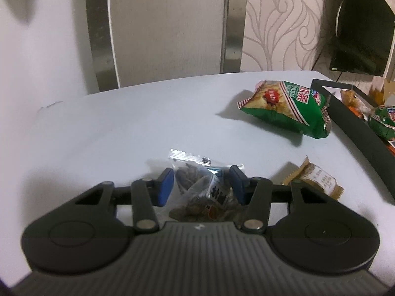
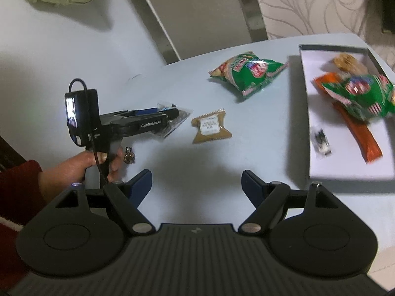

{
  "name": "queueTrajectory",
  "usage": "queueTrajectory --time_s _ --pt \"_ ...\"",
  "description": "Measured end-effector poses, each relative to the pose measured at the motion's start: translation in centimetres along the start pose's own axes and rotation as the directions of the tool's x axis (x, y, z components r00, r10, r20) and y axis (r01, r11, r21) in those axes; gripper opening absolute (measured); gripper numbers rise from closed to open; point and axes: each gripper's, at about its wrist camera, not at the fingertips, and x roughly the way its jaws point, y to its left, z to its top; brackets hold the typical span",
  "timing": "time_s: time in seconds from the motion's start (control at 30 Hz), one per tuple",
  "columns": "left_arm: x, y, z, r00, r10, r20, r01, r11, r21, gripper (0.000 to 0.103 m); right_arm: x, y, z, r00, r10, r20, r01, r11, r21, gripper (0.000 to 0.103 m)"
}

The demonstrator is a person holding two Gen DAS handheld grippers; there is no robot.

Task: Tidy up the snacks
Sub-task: 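Release the gold candy and grasp the clear peanut bag with left tool, then grasp the tan square cake packet with right tool while left tool holds the peanut bag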

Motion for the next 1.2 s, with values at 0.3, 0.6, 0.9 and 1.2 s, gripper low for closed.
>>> queueTrajectory --time_s 0.3,0.6,0.9,1.2 --pt "0.1 0.1 0.5 0.998 0.062 -0.027 -0.062 0.998 -0.002 0.076 5.8 1.0 4.4 1.000 -0.030 -0.009 0.029 0.993 -0.118 0.083" --pt "0.1 -0.4 0.3 0.995 0.090 -0.040 -0.091 0.996 -0.017 0.082 9.1 0.5 4.4 0.995 -0.089 -0.033 0.083 0.985 -0.153 0.084" --pt "-0.6 -0.5 -0.4 0.993 0.112 -0.035 -0.113 0.994 -0.007 0.081 10.9 0.2 2.7 0.985 -0.156 -0.077 0.138 0.970 -0.200 0.086" --pt "-2.0 0.6 -1.7 0.995 0.081 -0.050 -0.084 0.995 -0.059 0.082 14.1 0.9 5.3 0.980 -0.185 -0.076 0.161 0.954 -0.252 0.086"
